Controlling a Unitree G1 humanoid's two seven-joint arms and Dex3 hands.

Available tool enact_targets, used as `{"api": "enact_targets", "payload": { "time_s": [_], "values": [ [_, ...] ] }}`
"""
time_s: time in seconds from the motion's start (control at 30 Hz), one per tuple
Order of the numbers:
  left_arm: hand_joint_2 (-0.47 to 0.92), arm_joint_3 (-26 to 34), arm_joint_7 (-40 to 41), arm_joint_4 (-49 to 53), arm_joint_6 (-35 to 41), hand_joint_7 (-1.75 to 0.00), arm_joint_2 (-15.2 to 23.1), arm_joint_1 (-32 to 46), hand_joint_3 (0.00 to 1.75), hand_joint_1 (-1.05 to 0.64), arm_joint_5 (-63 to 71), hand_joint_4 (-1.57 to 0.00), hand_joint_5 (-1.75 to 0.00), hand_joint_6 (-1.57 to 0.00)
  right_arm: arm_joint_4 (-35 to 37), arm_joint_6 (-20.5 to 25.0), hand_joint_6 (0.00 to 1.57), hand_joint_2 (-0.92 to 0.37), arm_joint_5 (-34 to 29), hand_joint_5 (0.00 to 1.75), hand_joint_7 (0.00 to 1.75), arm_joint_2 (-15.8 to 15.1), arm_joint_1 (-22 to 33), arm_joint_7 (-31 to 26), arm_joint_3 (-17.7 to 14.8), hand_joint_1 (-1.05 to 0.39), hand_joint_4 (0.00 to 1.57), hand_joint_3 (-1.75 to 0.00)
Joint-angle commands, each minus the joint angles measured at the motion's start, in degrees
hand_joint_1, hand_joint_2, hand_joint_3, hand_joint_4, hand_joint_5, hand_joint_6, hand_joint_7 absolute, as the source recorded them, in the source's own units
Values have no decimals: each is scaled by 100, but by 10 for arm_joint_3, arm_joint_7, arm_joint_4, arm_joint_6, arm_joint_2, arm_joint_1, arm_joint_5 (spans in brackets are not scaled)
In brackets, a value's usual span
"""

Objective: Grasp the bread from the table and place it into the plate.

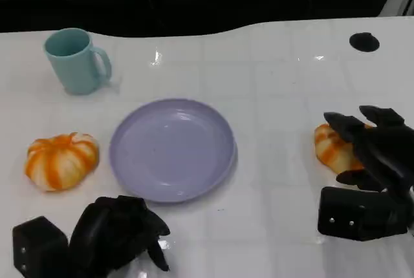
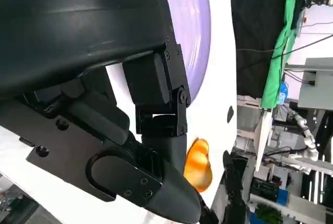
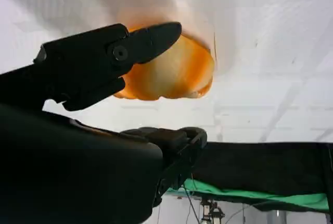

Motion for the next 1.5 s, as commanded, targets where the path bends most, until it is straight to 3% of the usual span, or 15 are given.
{"api": "enact_targets", "payload": {
  "time_s": [0.03,0.33,0.47,0.57,0.6,0.67,0.7,0.77,0.8,0.9,1.1,1.13,1.2,1.23,1.5],
  "values": [
    [80,1,2,-8,0,-50,7,10,0,-105,2,-152,-87,-157,56,0,25,-83,3,29,0,2,-33,-13,17,-42,0,-1],
    [80,2,1,-13,1,-49,8,14,0,-105,0,-152,-88,-157,173,-15,33,-87,10,28,2,19,-82,-51,48,-43,16,-1],
    [80,1,3,-17,3,-49,7,17,0,-105,1,-152,-88,-157,227,-38,46,-89,14,17,3,25,-101,-92,61,-39,43,0],
    [81,0,6,-22,3,-50,6,20,1,-105,3,-152,-88,-157,257,-76,72,-91,26,20,7,26,-109,-130,60,-30,82,-1],
    [81,0,6,-23,4,-50,6,21,0,-105,3,-152,-88,-157,265,-88,88,-92,31,30,12,27,-111,-141,59,-27,102,-2],
    [81,-1,8,-25,6,-50,5,21,0,-105,4,-152,-88,-157,277,-106,111,-92,37,70,11,27,-115,-160,60,-22,105,-4],
    [80,-1,8,-26,7,-50,5,21,0,-105,4,-152,-89,-157,282,-111,121,-92,38,130,24,27,-116,-167,62,-21,92,-4],
    [80,0,8,-24,9,-50,5,19,0,-105,2,-152,-89,-157,293,-130,102,-92,38,163,82,26,-120,-187,67,-20,86,-4],
    [80,1,7,-21,8,-50,4,18,0,-105,1,-152,-89,-157,297,-138,82,-92,36,170,134,26,-121,-202,70,-19,87,-5],
    [80,1,4,-19,7,-50,5,16,0,-105,1,-152,-89,-157,305,-146,66,-92,33,174,170,26,-125,-228,75,-16,85,-9],
    [80,-1,8,-23,8,-49,4,16,0,-105,5,-152,-89,-157,308,-172,63,-87,38,175,175,26,-130,-284,73,-16,86,-10],
    [80,-1,8,-23,8,-49,4,16,0,-105,5,-152,-89,-157,307,-176,64,-82,38,175,175,26,-130,-292,73,-17,87,-20],
    [80,-1,5,-22,6,-49,5,15,0,-105,4,-152,-89,-157,304,-187,68,-52,39,175,175,25,-132,-304,72,-17,90,-83],
    [80,-1,5,-21,6,-49,5,15,0,-105,4,-151,-89,-157,302,-193,69,-45,39,175,175,25,-132,-312,71,-18,91,-97],
    [80,-3,8,-18,5,-47,6,15,0,-105,10,-151,-89,-157,255,-222,74,-36,41,175,175,23,-124,-325,68,-19,97,-121]
  ]
}}
